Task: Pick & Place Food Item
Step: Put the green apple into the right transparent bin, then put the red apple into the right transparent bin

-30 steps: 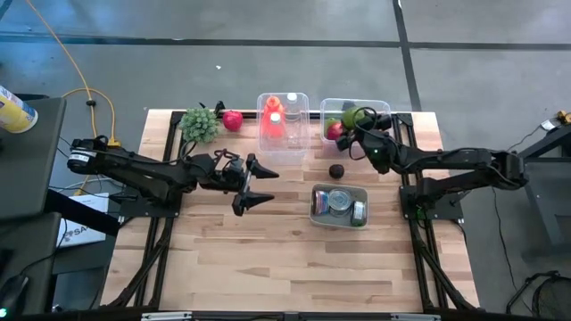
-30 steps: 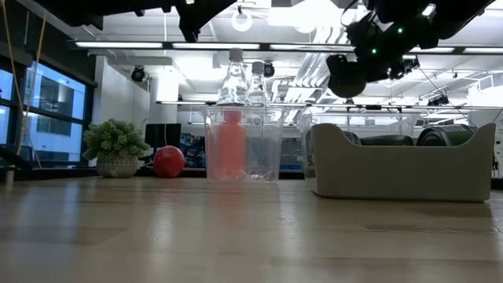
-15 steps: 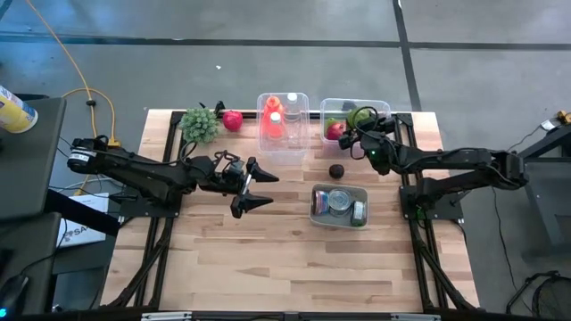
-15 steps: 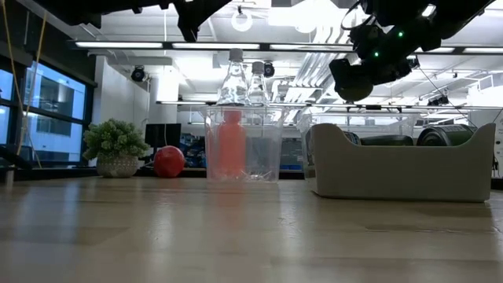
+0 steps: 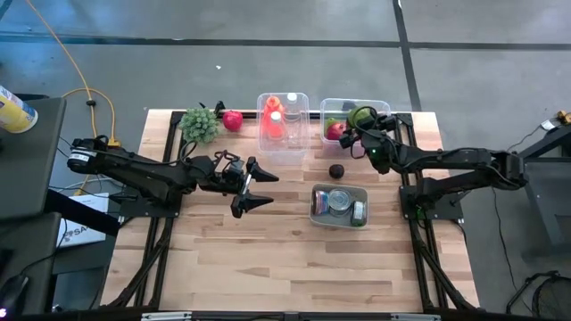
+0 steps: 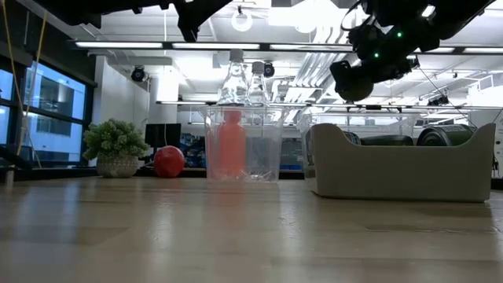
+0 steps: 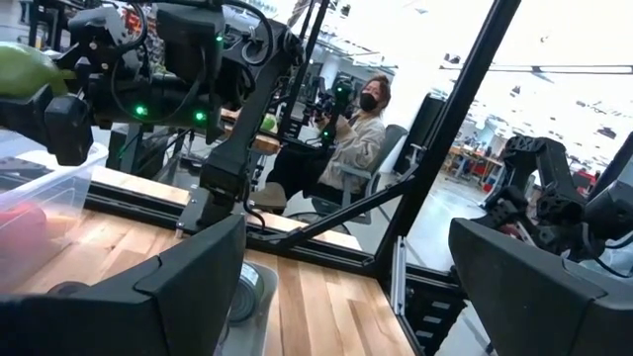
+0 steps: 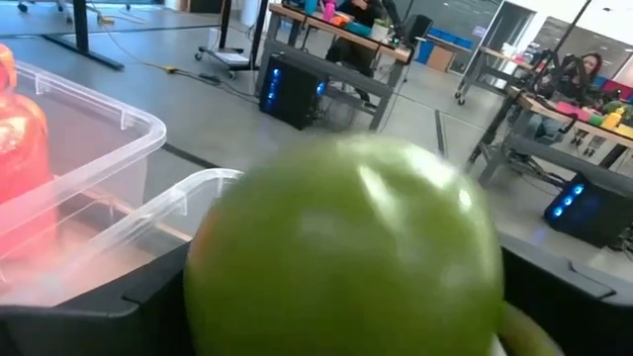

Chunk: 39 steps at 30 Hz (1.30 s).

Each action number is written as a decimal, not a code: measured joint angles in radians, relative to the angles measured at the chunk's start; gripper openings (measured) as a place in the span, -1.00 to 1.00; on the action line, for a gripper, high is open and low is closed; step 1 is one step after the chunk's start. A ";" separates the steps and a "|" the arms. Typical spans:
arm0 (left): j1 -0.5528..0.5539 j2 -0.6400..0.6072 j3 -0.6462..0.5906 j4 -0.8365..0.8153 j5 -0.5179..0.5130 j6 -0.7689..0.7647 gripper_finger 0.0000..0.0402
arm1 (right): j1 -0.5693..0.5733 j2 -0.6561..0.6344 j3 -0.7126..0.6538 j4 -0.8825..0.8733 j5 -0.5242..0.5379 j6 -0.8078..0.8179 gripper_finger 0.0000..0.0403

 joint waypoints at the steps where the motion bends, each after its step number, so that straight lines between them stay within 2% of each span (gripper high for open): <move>1: 0.000 0.000 0.000 0.000 0.000 0.000 0.71 | 0.000 0.000 0.000 -0.003 0.000 0.009 0.85; 4: 0.000 0.000 0.000 0.000 0.000 0.000 0.71 | 0.000 0.000 0.000 -0.003 -0.002 0.046 0.96; 14: 0.000 0.000 0.000 0.000 0.000 0.000 0.71 | 0.016 0.000 0.000 0.064 -0.008 0.033 0.94; 21: 0.000 0.000 0.000 0.000 0.000 0.000 0.71 | 0.150 0.000 0.000 0.321 -0.033 -0.233 0.95; 24: 0.000 0.000 0.000 0.000 0.000 0.001 0.71 | 0.224 0.000 0.000 0.409 -0.039 -0.273 0.95; 29: 0.000 0.000 0.000 0.000 0.000 0.001 0.71 | 0.304 0.000 0.000 0.436 -0.169 -0.268 0.95; 34: 0.000 0.000 0.000 0.000 0.000 0.001 0.71 | 0.316 0.000 0.000 0.438 -0.336 -0.273 0.95; 39: 0.000 0.000 0.000 0.000 0.000 0.001 0.71 | 0.329 0.000 0.000 0.498 -0.379 -0.264 0.95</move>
